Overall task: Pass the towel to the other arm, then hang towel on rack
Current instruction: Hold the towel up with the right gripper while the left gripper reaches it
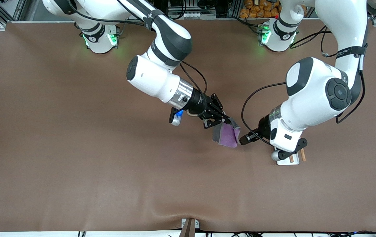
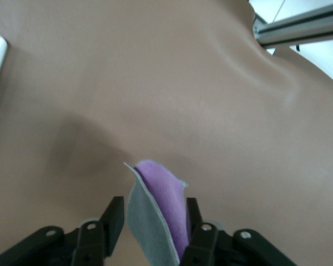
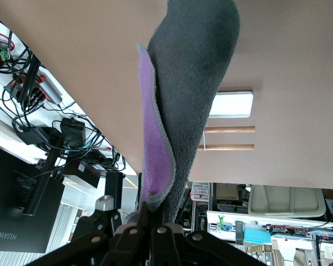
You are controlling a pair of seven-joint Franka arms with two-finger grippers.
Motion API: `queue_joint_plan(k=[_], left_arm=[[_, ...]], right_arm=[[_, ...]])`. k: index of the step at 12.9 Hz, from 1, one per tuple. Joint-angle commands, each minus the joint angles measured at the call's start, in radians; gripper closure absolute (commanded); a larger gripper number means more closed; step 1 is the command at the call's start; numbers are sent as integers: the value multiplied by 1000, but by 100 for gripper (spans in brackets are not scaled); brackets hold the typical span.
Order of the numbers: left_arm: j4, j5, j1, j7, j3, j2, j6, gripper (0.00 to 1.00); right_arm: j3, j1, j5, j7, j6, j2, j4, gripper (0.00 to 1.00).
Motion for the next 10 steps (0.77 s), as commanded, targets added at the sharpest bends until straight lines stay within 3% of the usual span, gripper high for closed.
queue_joint_plan(k=[1, 6, 8, 10], left_arm=[[23, -59, -2, -20, 2, -3, -52, 50], [23, -110, 7, -20, 1, -4, -86, 58], [23, -110, 4, -20, 1, -4, -91, 65], [23, -112, 2, -20, -1, -4, -92, 65]], right_arm=[[-6, 3, -14, 14, -13, 18, 39, 100], [-8, 0, -14, 13, -33, 18, 39, 100], [-8, -1, -14, 13, -36, 17, 39, 100], [-8, -3, -22, 13, -36, 17, 39, 100]])
